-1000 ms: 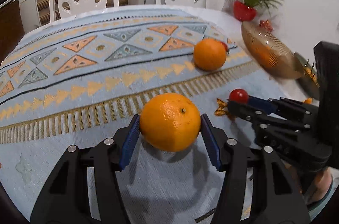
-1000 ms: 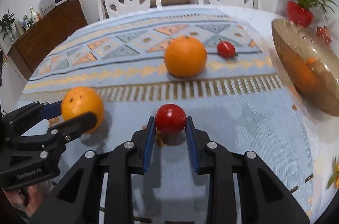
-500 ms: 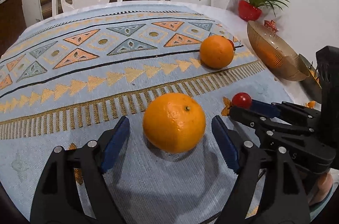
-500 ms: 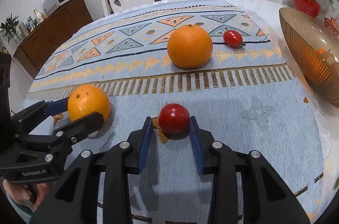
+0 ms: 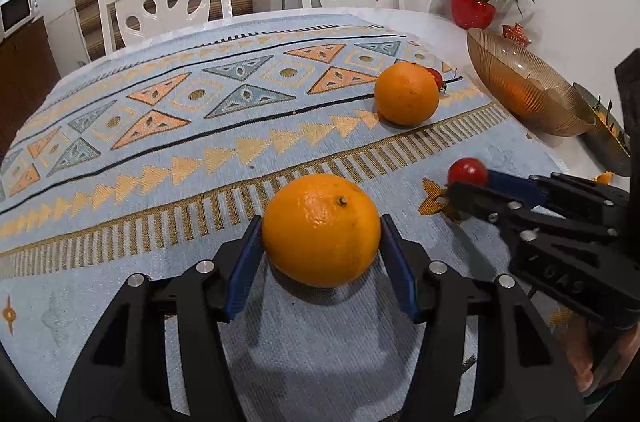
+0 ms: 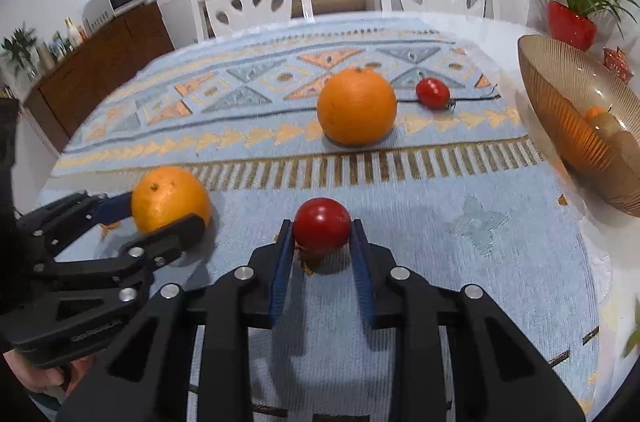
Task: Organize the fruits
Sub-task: 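Carry the tomato and orange over the brown glass bowl and open both tools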
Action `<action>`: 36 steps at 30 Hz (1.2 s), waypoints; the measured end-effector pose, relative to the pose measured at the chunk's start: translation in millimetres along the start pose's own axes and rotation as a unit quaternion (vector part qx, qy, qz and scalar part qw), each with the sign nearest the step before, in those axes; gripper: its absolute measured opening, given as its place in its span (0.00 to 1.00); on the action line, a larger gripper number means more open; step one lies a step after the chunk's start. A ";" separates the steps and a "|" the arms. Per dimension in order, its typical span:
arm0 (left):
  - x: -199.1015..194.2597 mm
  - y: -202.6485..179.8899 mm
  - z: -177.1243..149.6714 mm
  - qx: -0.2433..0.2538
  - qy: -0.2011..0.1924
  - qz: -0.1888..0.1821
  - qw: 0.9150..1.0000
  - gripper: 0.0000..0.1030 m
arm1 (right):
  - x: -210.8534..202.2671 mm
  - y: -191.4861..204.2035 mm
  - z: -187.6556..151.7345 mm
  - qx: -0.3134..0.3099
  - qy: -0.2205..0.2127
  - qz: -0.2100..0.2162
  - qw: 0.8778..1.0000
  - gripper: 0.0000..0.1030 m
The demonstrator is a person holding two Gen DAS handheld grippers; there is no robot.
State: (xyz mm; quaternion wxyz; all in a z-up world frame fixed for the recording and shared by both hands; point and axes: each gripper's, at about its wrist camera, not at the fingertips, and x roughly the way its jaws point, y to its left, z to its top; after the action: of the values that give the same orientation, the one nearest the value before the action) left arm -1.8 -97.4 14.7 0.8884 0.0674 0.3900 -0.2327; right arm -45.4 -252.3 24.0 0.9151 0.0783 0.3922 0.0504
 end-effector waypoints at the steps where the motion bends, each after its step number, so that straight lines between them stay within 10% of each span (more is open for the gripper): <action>1: -4.4 -2.0 3.2 -0.002 -0.005 -0.006 1.000 0.56 | -3.6 -3.3 0.0 0.007 -0.006 0.008 1.000 0.27; 11: -44.0 -81.0 93.9 0.069 -0.075 -0.086 0.991 0.56 | -63.1 -84.3 21.2 0.089 -0.066 -0.005 0.994 0.27; 25: 33.5 -215.5 187.0 0.077 -0.069 -0.195 0.975 0.56 | -141.6 -240.1 61.8 0.246 -0.147 -0.108 0.952 0.27; 36: 105.2 -243.7 176.4 0.074 -0.039 -0.203 0.976 0.56 | -127.3 -297.3 68.4 0.292 -0.140 -0.162 0.932 0.27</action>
State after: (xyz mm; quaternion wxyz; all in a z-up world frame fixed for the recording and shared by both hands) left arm 63.2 -403.7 74.7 0.8296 0.0437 0.3423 -0.4390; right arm -74.1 -571.2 106.6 0.8933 0.2838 0.2644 -0.2273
